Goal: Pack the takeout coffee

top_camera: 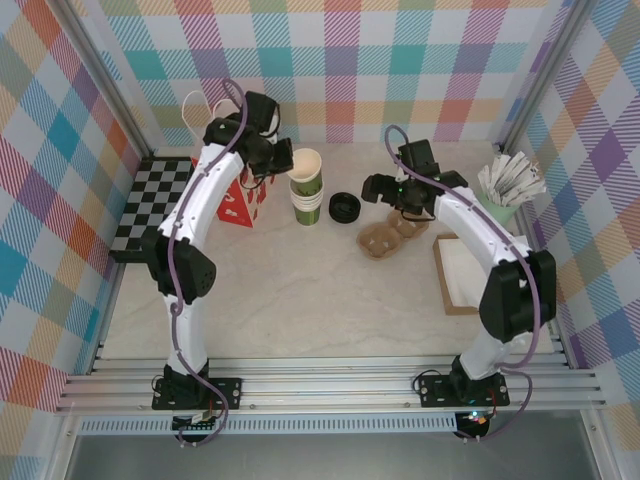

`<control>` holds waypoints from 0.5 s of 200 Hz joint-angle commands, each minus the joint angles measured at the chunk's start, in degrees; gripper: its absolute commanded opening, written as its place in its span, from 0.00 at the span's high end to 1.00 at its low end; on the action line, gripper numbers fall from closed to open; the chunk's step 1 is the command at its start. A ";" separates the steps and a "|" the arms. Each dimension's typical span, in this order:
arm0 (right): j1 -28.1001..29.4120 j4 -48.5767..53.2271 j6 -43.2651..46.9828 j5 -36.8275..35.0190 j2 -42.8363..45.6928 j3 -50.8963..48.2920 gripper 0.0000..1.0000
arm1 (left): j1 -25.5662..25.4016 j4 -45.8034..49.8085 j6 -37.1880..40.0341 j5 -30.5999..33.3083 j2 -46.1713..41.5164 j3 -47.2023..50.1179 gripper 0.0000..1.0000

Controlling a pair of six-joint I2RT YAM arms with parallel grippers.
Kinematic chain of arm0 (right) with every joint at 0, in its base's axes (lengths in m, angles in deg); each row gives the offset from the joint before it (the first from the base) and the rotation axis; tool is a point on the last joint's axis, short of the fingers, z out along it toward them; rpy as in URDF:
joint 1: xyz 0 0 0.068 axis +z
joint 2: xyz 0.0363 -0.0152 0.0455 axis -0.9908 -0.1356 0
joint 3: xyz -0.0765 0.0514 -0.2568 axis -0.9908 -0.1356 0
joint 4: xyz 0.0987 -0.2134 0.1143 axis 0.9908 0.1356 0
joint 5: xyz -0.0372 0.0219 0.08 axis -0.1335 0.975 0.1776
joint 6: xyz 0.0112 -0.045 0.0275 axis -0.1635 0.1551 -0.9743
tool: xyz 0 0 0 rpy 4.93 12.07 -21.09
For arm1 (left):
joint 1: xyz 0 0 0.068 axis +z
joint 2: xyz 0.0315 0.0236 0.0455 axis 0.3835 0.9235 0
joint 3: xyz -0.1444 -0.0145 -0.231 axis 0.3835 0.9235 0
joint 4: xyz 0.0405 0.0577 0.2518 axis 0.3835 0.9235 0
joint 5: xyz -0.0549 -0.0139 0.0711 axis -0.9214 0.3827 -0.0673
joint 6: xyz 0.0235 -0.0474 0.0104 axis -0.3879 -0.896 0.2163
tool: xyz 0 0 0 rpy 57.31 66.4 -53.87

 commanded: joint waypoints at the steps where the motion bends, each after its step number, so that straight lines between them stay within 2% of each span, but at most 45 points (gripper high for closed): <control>1: 0.18 0.88 1.95 2.17 -5.33 5.20 0.13 | 0.50 -1.38 1.78 -2.21 -9.20 -0.50 1.00; 31: 0.20 4.47 1.06 1.43 -13.78 13.16 0.16 | -0.73 4.70 8.53 -4.29 -15.38 3.92 1.00; 60: 0.31 8.80 -2.28 3.46 -21.02 20.42 0.21 | -4.48 5.08 15.75 -7.82 -23.42 18.50 1.00; 74: 0.64 10.49 -6.44 4.45 -22.73 22.41 0.24 | -6.66 3.75 16.78 -7.97 -25.93 26.24 1.00; 100: 1.82 12.55 -20.87 3.85 -23.24 23.12 0.15 | -8.87 -4.67 12.82 -4.58 -29.09 42.36 1.00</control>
